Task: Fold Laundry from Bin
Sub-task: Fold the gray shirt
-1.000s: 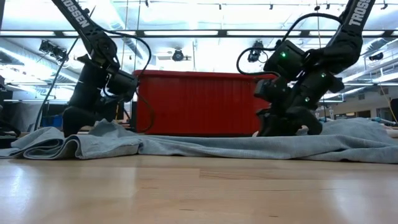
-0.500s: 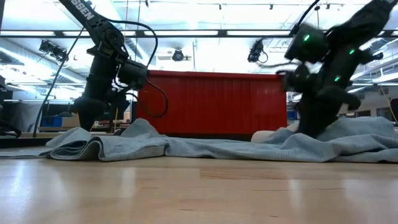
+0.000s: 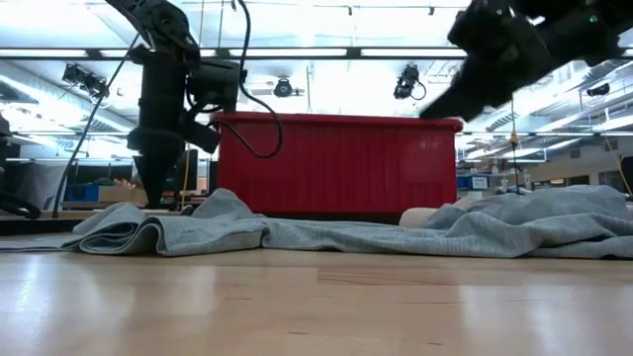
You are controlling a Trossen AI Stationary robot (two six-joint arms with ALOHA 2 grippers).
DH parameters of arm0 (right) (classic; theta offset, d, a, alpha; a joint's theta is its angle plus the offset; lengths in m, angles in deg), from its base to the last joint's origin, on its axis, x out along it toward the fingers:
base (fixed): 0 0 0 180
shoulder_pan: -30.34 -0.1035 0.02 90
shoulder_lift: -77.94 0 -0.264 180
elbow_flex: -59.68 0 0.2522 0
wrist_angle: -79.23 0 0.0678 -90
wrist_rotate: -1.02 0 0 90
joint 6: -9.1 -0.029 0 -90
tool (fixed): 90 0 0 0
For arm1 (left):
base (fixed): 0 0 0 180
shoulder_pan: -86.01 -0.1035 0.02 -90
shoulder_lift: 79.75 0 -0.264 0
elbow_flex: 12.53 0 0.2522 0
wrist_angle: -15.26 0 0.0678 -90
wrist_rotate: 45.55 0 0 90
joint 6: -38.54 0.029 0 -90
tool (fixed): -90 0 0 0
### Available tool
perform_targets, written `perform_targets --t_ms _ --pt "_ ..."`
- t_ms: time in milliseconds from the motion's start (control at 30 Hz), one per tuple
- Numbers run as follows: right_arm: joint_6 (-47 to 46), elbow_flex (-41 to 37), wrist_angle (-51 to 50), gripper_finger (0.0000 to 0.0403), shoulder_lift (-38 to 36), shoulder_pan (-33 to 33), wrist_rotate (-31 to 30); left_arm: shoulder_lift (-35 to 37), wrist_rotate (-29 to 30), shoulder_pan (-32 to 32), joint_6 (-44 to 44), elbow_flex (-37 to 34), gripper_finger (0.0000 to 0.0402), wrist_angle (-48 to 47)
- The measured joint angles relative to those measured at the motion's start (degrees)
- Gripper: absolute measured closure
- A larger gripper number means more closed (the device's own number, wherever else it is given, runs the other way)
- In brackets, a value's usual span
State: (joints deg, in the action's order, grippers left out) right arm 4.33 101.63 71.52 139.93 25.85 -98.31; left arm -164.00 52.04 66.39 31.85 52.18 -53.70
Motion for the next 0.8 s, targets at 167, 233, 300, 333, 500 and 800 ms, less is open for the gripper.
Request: perform_targets --t_ms 167,233,300,333,500,800 --pt "0.0 0.1 6.1 0.0364 4.6 -2.8 0.2 -0.1 0.3 4.0 -14.5 -1.8 0.036 1.0" --pt "0.0 0.0 7.5 0.0366 7.0 -3.7 0.2 -0.1 0.8 5.4 -18.5 -1.9 0.0337 1.0" --pt "1.1 0.1 8.5 0.0366 9.1 -4.1 0.2 -0.1 0.9 6.7 -21.6 -1.9 0.0309 1.6" --pt "1.9 0.0 8.6 0.0366 10.1 -4.2 0.2 -0.1 1.0 7.2 -22.7 -1.9 0.0296 1.7" --pt "1.4 0.1 8.9 0.0367 12.9 -4.2 0.1 -0.1 1.2 8.3 -27.4 -1.9 0.0236 3.4" --pt "-3.2 0.1 8.4 0.0367 12.7 -8.4 1.4 -0.1 2.5 8.3 -34.7 -2.1 0.0217 1.2"
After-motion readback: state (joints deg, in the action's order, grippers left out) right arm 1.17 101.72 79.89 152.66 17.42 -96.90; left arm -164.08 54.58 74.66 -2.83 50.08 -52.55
